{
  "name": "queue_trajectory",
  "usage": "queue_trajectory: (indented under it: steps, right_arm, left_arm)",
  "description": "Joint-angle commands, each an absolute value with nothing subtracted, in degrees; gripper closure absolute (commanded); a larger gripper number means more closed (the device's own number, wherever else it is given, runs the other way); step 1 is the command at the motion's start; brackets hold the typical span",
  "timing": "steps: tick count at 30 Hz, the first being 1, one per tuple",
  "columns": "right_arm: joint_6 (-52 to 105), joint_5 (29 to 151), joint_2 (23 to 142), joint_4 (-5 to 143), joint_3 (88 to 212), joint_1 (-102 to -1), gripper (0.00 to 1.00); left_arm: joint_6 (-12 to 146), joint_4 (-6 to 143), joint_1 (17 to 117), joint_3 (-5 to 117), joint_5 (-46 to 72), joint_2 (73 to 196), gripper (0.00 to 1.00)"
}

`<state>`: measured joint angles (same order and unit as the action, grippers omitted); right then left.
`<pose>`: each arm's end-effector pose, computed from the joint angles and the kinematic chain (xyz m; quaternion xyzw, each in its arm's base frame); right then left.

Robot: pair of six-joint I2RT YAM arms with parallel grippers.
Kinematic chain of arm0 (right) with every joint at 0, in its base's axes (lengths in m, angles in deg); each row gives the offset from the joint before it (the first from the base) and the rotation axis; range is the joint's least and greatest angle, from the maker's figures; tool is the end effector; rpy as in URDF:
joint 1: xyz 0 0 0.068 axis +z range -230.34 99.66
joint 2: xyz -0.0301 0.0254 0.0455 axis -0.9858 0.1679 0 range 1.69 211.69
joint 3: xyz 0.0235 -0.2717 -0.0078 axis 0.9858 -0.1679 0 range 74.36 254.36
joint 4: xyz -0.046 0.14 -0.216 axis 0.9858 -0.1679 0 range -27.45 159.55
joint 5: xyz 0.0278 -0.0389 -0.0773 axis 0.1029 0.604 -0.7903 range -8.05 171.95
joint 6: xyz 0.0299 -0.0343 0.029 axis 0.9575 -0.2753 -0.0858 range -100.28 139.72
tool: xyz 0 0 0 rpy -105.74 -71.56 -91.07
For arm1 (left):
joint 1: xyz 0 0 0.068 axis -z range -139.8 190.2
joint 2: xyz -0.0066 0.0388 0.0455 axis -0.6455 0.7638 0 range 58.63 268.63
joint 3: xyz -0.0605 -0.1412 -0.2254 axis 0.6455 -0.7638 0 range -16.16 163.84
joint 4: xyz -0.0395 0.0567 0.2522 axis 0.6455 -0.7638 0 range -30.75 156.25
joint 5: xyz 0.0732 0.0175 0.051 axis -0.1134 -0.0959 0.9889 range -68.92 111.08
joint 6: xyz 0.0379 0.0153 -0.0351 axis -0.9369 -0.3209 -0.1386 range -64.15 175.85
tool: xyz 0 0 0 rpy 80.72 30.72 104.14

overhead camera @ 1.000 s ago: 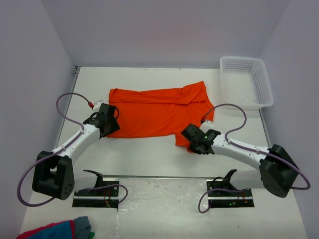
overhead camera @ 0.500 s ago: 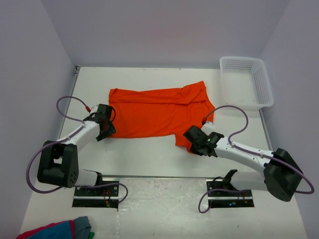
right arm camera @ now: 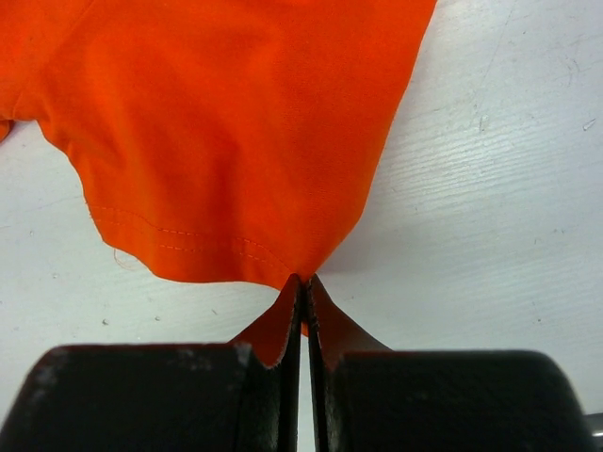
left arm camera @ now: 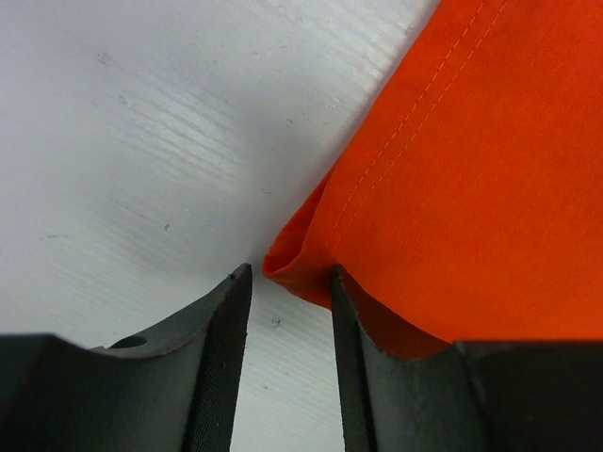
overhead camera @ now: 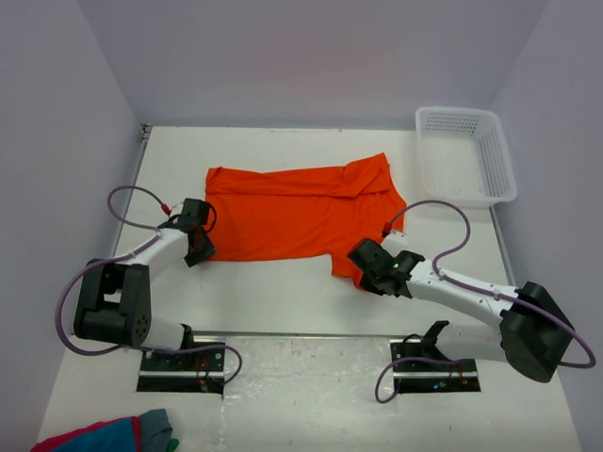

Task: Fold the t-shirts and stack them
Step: Flatten out the tshirt

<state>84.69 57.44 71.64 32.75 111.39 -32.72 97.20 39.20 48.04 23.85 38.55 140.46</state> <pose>0.1487 0.1412 0.1789 0.1821 0.9453 0.0272 0.2693 0.2431 -0.0227 0.1554 -0.3067 0.9224 0.0603 0.2269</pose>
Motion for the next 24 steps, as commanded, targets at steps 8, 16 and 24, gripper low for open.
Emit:
queue_trajectory:
  steps: [8,16,24]
  right_arm:
    - [85.9,56.3,69.1,32.4,110.9,-32.4,1.00]
    - [85.7,55.5,68.7,31.2,111.3,-32.4,1.00]
    - [81.6,46.5,67.3,23.6,119.9,-34.0,1.00]
  left_arm:
    - [97.2,43.1,45.9,21.1,35.8,141.1,0.90]
    - [97.2,44.3,45.6,19.8,34.3,139.9,1.00]
    - [95.7,35.6,45.8,24.1,37.7,124.7,1.00]
